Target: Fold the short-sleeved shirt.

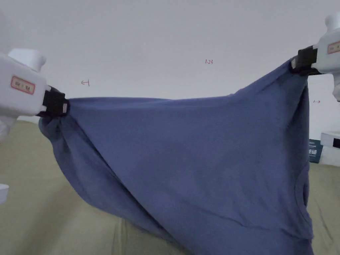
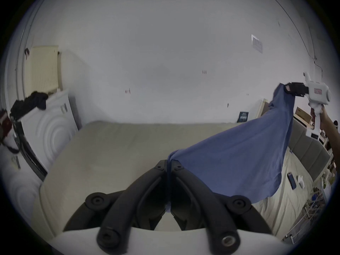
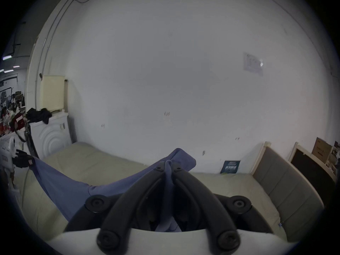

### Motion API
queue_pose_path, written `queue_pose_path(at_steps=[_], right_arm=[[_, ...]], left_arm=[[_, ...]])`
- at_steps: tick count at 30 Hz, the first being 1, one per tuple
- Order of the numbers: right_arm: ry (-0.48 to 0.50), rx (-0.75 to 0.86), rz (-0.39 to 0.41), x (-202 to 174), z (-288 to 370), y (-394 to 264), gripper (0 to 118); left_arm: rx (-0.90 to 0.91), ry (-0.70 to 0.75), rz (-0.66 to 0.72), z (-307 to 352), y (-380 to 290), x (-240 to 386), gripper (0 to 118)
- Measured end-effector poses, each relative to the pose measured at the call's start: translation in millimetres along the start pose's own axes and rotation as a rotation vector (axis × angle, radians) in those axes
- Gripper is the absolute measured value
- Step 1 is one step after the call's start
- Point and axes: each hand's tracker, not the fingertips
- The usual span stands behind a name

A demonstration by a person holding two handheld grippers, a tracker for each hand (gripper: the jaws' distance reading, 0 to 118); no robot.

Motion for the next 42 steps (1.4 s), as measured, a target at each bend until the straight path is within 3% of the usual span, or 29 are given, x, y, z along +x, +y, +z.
queue_pose_path(at_steps=[7, 17, 30, 42], right_arm=[[-0.057, 0.111, 0.013, 7, 10, 50, 3], [-0.100, 0.192, 0.044, 1, 0, 95, 3], [-0.087, 0.195, 0.039, 2, -4, 88, 4], [-0.028, 0.034, 0.049, 4, 58, 26, 4]], left_arm=[[0.096, -0.001, -0.044, -10, 88, 1, 1], [0.189, 0.065, -0.106, -13, 148, 3, 1], [0.158, 0.073, -0.168, -7, 136, 5, 1], [0.009, -0.043, -0.246, 15, 73, 4, 1]])
